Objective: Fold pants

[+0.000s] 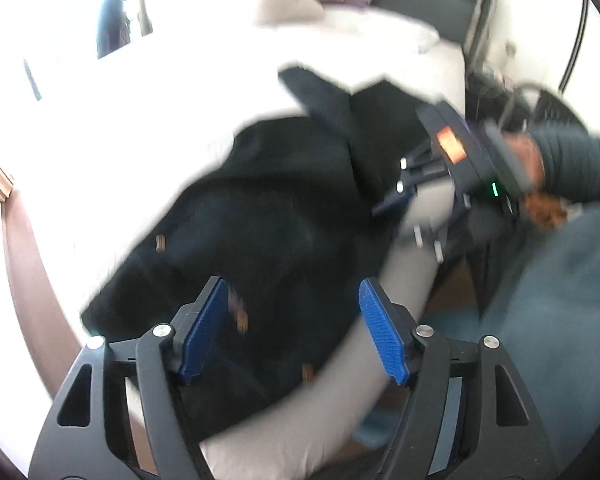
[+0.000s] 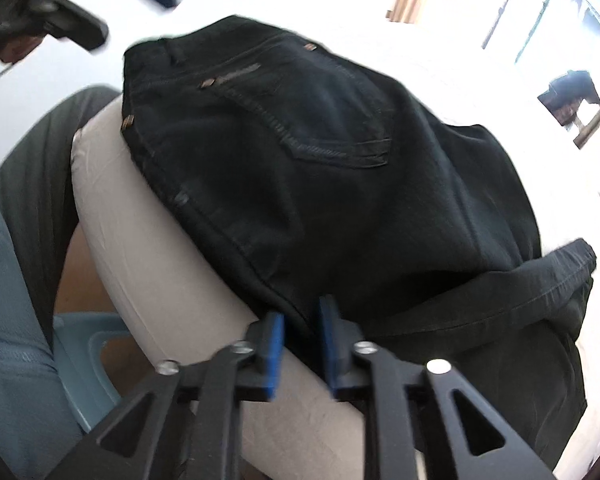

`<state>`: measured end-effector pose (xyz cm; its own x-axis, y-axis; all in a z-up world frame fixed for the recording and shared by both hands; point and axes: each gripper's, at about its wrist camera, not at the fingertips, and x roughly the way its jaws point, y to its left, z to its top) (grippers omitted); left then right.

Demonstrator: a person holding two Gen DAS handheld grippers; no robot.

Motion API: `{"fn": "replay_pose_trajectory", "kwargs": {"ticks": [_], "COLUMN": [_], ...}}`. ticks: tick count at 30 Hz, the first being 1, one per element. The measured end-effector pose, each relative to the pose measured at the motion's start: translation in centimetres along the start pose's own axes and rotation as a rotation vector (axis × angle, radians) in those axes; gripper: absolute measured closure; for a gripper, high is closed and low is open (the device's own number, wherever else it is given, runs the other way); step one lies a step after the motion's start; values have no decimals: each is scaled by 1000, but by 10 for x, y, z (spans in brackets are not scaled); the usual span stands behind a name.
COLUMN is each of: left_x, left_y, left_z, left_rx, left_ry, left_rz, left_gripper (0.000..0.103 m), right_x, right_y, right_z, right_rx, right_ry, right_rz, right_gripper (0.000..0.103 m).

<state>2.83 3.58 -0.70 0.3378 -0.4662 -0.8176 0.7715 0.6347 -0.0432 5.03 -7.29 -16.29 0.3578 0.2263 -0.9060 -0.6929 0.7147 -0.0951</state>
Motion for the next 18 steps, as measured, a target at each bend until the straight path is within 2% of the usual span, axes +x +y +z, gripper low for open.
{"fn": "replay_pose_trajectory", "kwargs": {"ticks": [2, 5, 8, 10, 13, 17, 18], "left_x": [21, 63, 121, 128, 121, 95, 94], "left_y": [2, 8, 12, 9, 10, 7, 6], "left_z": [12, 11, -14, -20, -11, 21, 31], "left_rx": [-9, -47, -82, -73, -89, -116, -121], "left_ry": [6, 57, 217, 200, 207, 99, 73], "left_rz": [31, 20, 54, 83, 78, 46, 35], "left_gripper": [36, 36, 36, 36, 36, 36, 36], "right_x": [-13, -20, -3, 5, -14, -65, -78], "right_y": [-11, -17, -17, -13, -28, -93, -120], "right_z": [4, 9, 4, -8, -15, -21, -22], "right_rx": [35, 58, 79, 106, 179, 371, 442], "right_ry": [-34, -75, -34, 0, -36, -160, -202], "right_rz": [13, 27, 48, 65, 109, 113, 100], "right_gripper": [40, 37, 37, 37, 37, 37, 37]}}
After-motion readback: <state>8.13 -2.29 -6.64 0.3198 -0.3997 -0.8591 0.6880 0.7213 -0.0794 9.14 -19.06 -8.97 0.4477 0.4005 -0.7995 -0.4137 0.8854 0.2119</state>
